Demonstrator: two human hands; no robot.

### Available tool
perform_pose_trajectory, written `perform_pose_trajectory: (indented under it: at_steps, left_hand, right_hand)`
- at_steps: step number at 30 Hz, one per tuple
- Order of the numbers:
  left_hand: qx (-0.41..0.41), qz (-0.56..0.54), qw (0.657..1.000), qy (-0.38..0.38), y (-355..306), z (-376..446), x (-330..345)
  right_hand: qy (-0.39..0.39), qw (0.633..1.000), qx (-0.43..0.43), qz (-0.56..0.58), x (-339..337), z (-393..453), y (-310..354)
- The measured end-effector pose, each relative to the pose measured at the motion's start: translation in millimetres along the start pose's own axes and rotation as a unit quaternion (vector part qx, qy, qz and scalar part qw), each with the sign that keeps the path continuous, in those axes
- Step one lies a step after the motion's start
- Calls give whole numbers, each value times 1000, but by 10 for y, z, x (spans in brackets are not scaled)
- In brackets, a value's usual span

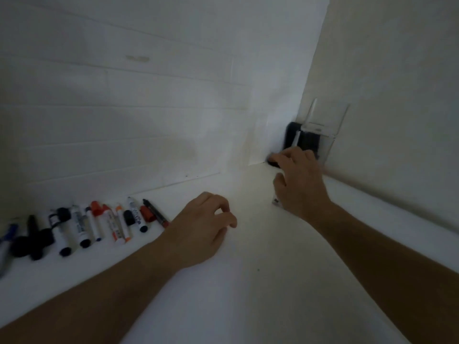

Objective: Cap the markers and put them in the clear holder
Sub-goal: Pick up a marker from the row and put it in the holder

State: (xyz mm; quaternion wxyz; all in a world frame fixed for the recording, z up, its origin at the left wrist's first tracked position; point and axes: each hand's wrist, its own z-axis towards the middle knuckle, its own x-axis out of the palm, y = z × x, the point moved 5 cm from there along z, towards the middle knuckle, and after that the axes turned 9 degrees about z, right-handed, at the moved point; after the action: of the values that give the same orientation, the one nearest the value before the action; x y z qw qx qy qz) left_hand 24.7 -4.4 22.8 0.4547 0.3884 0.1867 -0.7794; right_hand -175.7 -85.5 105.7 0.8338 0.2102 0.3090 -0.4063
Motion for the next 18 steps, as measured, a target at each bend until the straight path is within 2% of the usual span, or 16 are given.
perform_pose_trajectory:
  at_steps: [2, 4, 7, 10, 14, 18]
  left_hand:
    - [-29, -6, 1000, -6, 121, -11, -79]
    - [-99, 1, 995, -27, 349, -17, -220]
    - [-223, 28, 971, -82, 755, -85, -532]
    - [-318, 45, 942, -99, 1107, -246, -740]
    - [-357, 44, 929, -87, 1294, -368, -766]
    - [-338, 18, 939, -52, 1263, -341, -652]
  right_hand:
    - [60, 995, 6, 81, 252, -67, 300]
    - [120, 978, 11, 169, 536, -129, 591]
    - [187, 951, 2, 248, 865, -211, 1038]
    - [245, 919, 6, 308, 1101, -260, 1423]
    - [254, 902, -18, 348, 1262, -228, 1787]
    - [272, 914, -23, 302, 1357, -171, 1822]
